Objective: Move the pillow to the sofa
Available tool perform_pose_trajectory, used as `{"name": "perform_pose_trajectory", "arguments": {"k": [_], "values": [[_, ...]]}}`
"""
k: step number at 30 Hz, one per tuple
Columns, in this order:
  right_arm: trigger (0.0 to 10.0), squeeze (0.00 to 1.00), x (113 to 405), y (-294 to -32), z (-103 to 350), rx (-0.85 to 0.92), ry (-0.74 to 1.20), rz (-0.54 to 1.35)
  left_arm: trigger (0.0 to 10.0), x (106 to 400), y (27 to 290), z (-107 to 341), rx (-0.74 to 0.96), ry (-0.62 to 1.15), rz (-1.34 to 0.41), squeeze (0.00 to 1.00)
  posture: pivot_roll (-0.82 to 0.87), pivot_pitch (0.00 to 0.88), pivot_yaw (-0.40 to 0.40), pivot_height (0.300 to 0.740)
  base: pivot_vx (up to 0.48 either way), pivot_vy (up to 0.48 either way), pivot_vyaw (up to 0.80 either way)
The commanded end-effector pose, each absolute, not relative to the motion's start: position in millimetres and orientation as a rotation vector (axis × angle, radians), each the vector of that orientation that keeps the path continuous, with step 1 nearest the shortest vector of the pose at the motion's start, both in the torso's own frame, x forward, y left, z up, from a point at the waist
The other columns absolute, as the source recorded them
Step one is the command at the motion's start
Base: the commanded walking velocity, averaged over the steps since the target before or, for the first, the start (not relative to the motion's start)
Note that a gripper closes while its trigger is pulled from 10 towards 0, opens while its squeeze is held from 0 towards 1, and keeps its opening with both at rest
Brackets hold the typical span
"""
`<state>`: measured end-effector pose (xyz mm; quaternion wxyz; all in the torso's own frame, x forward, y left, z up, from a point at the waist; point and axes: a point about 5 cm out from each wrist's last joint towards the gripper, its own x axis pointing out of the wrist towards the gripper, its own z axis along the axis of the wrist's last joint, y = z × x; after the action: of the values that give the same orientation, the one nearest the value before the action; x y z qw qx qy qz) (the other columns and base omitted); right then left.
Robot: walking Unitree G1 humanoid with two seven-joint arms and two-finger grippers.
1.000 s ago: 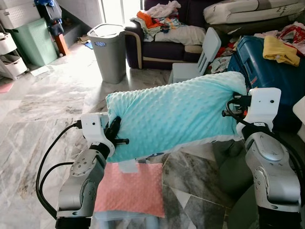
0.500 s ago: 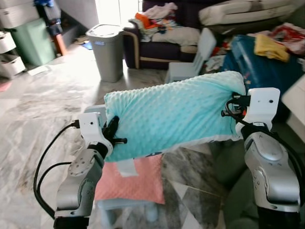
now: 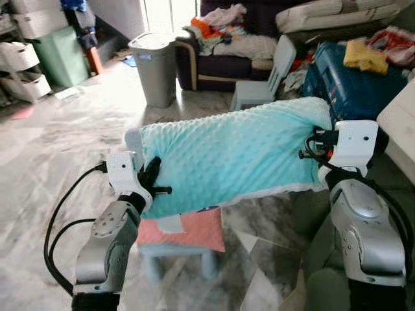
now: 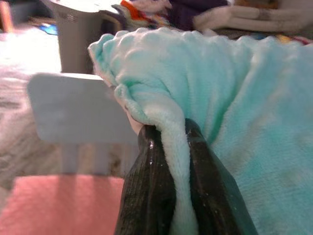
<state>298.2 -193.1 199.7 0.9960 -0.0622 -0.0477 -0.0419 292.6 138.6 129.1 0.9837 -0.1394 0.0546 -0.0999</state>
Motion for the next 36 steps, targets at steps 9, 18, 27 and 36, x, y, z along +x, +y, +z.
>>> {"name": "perform_pose_trajectory", "arguments": {"k": [9,18,27,36], "values": [[10.0,0.00,298.8,-192.5,208.0,-0.121,-0.134,-0.094,10.0,295.4,142.0,134.2,-0.270,0.097,-0.203,0.00,-0.09,0.000,0.024,0.740,-0.260,0.000,0.00],[10.0,0.00,298.5,-192.4,206.6,-0.118,-0.128,-0.093,10.0,295.5,141.9,134.2,-0.281,0.097,-0.200,0.00,-0.09,0.000,0.024,0.740,-0.056,0.000,0.00],[10.0,0.00,298.3,-192.5,206.3,-0.116,-0.127,-0.094,10.0,295.3,141.5,133.8,-0.295,0.102,-0.208,0.00,-0.09,0.000,0.025,0.740,0.000,0.231,0.00],[10.0,0.00,298.2,-191.8,205.9,-0.115,-0.126,-0.094,10.0,295.8,141.6,133.4,-0.301,0.109,-0.214,0.00,-0.09,0.000,0.025,0.740,0.000,0.479,0.00]]}}
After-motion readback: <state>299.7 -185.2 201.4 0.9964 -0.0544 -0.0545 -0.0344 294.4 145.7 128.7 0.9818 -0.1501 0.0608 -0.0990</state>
